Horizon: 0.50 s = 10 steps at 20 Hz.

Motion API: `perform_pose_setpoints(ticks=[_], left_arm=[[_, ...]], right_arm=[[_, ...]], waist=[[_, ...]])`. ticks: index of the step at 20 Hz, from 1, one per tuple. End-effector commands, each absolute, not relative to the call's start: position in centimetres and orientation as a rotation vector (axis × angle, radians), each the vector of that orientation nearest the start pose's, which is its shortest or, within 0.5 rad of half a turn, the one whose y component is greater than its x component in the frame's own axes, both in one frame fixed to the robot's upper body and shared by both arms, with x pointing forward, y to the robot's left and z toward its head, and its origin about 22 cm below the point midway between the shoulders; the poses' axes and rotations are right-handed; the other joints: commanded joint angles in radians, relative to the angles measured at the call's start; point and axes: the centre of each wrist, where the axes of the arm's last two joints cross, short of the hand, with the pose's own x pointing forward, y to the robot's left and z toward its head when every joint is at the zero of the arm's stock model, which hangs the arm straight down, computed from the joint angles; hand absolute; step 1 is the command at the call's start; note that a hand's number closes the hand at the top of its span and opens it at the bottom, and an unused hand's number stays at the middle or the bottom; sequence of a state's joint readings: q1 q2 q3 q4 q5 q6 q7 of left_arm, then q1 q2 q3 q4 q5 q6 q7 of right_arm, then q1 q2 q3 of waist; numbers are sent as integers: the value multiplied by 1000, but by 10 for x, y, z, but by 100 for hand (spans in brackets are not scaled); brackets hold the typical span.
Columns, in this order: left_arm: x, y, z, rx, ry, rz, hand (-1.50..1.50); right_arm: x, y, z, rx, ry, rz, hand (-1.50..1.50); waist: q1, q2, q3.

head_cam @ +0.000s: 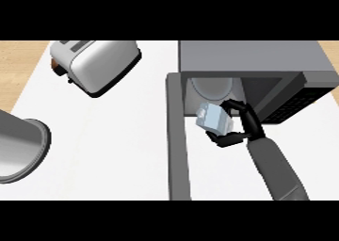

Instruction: Pick up the milk, place it into the microwave and close the microwave

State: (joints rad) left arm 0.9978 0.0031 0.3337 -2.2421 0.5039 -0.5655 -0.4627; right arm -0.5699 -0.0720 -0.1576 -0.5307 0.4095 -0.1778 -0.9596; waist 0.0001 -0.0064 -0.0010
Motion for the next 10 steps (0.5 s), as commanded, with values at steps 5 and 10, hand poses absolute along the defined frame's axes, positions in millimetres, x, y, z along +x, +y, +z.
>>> perform_pose_setpoints(ticks=[5,10], left_arm=[[-25,348,66,20,-1946,202,-150],[4,360,62,46,-1949,212,-150]], right_arm=[[373,-218,-21,-310,-2012,516,150],[400,-197,8,-283,-1947,570,150]], waist=[[5,1,0],[11,10,1]])
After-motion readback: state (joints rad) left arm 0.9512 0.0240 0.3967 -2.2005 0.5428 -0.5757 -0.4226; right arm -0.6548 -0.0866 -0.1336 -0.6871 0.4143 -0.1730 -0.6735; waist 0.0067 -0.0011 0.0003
